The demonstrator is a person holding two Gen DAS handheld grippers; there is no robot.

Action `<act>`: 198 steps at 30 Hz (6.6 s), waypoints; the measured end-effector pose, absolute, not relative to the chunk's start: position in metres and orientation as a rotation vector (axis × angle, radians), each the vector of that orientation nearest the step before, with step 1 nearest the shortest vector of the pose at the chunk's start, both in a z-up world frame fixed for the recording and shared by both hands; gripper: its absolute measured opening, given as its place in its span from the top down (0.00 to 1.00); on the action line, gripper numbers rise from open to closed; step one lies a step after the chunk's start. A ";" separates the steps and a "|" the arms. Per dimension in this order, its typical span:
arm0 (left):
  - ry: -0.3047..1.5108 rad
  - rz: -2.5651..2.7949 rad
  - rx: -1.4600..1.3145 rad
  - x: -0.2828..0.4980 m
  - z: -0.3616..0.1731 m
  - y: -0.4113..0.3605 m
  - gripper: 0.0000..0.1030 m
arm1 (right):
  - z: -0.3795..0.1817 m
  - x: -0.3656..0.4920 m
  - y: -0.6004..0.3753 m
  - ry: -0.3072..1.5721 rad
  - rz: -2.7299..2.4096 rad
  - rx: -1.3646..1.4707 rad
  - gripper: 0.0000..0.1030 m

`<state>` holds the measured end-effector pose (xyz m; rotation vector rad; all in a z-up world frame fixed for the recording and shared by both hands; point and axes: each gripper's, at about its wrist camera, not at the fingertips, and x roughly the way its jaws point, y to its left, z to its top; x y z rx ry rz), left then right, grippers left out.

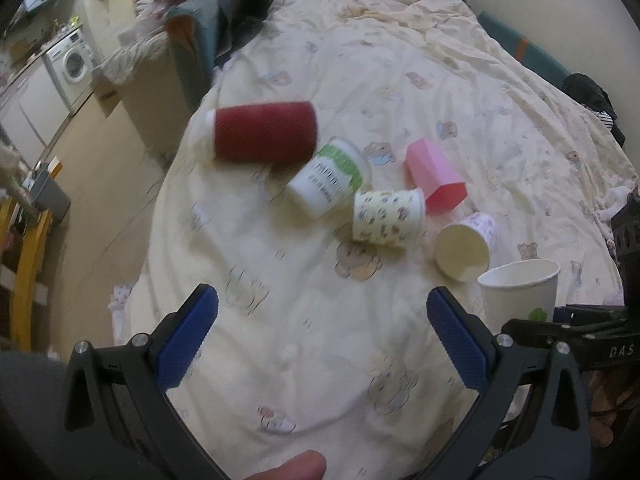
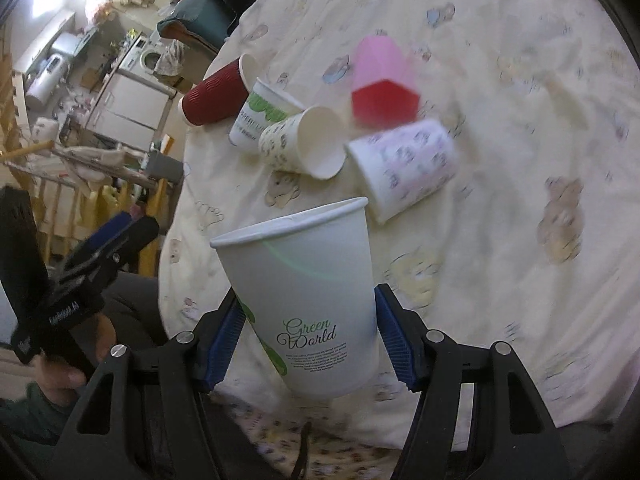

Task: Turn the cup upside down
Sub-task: 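Lift the cup upright with the right gripper, set it down, open, then close the left gripper around the standing white Green World cup, then lift the cup with the left gripper and rotate it rim-down, then lower the inverted cup onto the duvet and open the left gripper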

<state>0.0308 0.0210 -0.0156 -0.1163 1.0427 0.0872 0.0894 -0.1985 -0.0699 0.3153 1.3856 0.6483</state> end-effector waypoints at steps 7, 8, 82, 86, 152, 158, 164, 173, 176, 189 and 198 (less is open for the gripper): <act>1.062 0.122 -0.152 0.022 -0.028 0.033 0.00 | -0.105 0.080 -0.175 1.461 0.626 0.363 0.35; 1.061 0.125 -0.150 0.022 -0.029 0.033 0.00 | -0.111 0.079 -0.172 1.475 0.626 0.370 0.35; 1.324 -0.012 -0.197 0.010 -0.094 -0.094 0.18 | -0.064 0.055 -0.311 1.145 0.400 0.610 0.11; 1.338 -0.024 -0.182 0.014 -0.097 -0.100 0.33 | -0.064 0.055 -0.312 1.146 0.409 0.619 0.11; 1.204 -0.265 -0.047 0.001 -0.018 -0.083 0.53 | -0.105 0.097 -0.235 1.435 0.624 0.535 0.11; 1.153 -0.251 -0.035 0.003 -0.004 -0.081 0.53 | -0.114 0.095 -0.231 1.477 0.610 0.503 0.11; 1.107 -0.239 -0.039 0.011 0.006 -0.079 0.53 | -0.121 0.090 -0.223 1.523 0.645 0.510 0.11; 1.062 -0.115 -0.086 0.051 0.002 -0.061 0.53 | -0.072 0.088 -0.279 1.242 0.499 0.578 0.11; 1.079 -0.072 -0.092 0.069 -0.014 -0.065 0.53 | -0.064 0.081 -0.305 1.173 0.429 0.645 0.05; 1.116 0.036 -0.043 0.097 -0.071 -0.087 0.53 | -0.061 0.071 -0.328 1.119 0.397 0.719 0.03; 1.112 0.032 0.003 0.094 -0.079 -0.093 0.53 | -0.063 0.072 -0.328 1.127 0.401 0.729 0.03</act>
